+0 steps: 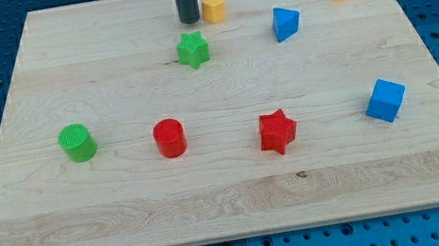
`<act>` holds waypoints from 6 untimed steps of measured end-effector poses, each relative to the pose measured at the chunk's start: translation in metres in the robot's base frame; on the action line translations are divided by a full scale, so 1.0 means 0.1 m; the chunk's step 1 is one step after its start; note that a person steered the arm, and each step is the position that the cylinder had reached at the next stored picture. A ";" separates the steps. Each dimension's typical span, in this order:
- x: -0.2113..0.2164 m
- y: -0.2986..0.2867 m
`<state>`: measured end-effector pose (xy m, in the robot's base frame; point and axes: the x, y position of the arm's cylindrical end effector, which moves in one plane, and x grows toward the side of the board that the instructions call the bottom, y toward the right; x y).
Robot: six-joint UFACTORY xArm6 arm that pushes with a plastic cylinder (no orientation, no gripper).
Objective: Slide the yellow hexagon to the yellow heart
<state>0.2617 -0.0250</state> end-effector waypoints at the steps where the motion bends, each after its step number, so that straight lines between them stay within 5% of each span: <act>1: 0.00 0.03; 6: 0.00 1.43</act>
<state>0.2612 0.1177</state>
